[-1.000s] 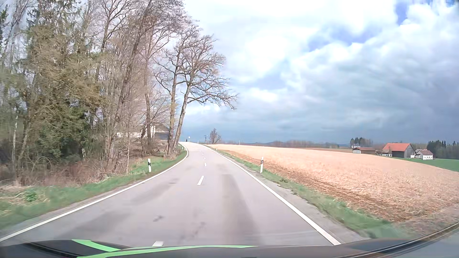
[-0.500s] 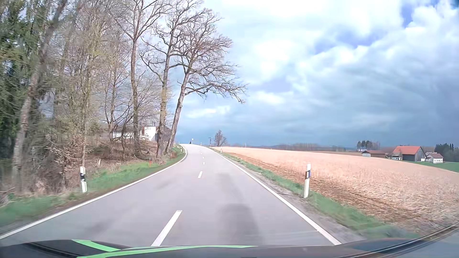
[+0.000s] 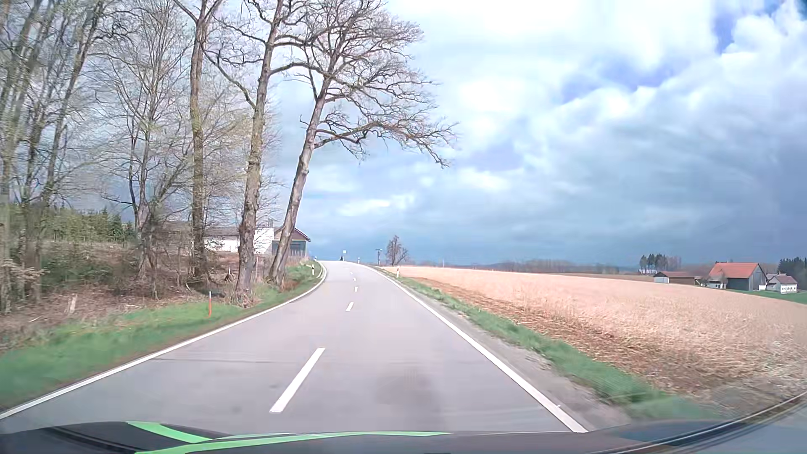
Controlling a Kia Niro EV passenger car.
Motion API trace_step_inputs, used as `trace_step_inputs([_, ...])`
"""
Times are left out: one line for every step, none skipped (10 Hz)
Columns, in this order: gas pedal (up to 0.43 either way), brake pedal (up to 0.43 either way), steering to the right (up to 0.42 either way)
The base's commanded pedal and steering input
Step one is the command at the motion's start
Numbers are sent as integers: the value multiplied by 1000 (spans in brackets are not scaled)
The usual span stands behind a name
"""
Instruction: Follow the waypoints while adhering to traffic rules and regulations
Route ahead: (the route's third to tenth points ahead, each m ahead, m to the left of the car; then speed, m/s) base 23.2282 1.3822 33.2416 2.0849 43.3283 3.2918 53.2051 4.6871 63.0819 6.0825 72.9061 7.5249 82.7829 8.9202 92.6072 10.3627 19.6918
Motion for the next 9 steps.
trace_step_inputs([197,0,-15])
trace_step_inputs([197,0,-16])
trace_step_inputs([197,0,-16])
trace_step_inputs([197,0,-16])
trace_step_inputs([197,0,-16])
trace_step_inputs([197,0,-16])
trace_step_inputs([197,0,-16])
trace_step_inputs([197,0,-16])
trace_step_inputs([209,0,-16])
